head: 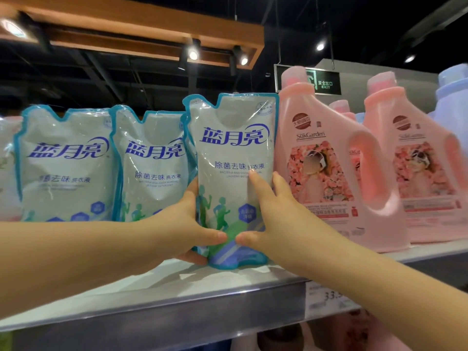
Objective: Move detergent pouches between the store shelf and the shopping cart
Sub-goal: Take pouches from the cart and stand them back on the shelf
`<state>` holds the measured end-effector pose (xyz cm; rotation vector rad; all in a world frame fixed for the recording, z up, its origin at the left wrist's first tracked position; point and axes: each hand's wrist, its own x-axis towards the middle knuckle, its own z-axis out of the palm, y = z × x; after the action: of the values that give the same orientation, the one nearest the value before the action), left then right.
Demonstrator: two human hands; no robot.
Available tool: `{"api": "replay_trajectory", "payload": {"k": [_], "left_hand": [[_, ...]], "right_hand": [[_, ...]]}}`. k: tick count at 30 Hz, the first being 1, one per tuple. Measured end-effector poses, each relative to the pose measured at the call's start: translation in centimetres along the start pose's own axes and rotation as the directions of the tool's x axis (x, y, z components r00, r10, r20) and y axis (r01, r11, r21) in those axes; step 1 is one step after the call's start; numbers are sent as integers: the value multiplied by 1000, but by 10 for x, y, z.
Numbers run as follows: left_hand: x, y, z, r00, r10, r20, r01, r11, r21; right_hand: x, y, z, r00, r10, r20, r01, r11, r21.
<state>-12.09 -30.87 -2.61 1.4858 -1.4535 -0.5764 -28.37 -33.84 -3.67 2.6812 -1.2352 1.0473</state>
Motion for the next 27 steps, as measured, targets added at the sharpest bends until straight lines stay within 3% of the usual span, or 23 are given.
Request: {"api": "replay_trajectory", "payload": {"k": [11,17,22,27], "left_hand": [[-5,5,-5,998,-18,60,17,1000,22],[-9,11,1,998,-53,20,52,998,46],[-26,24,5,985,22,-169,28,959,283],[-52,42,9,906,217,-364,-111,950,291]], "right_hand": [[0,0,3,998,-36,-52,35,999,-23],[1,1,3,999,-12,-37,14,1000,29],[-7,2,-9,999,17,-30,-15,997,74],[-30,5,-32,993,15,-113,2,988,154]]}}
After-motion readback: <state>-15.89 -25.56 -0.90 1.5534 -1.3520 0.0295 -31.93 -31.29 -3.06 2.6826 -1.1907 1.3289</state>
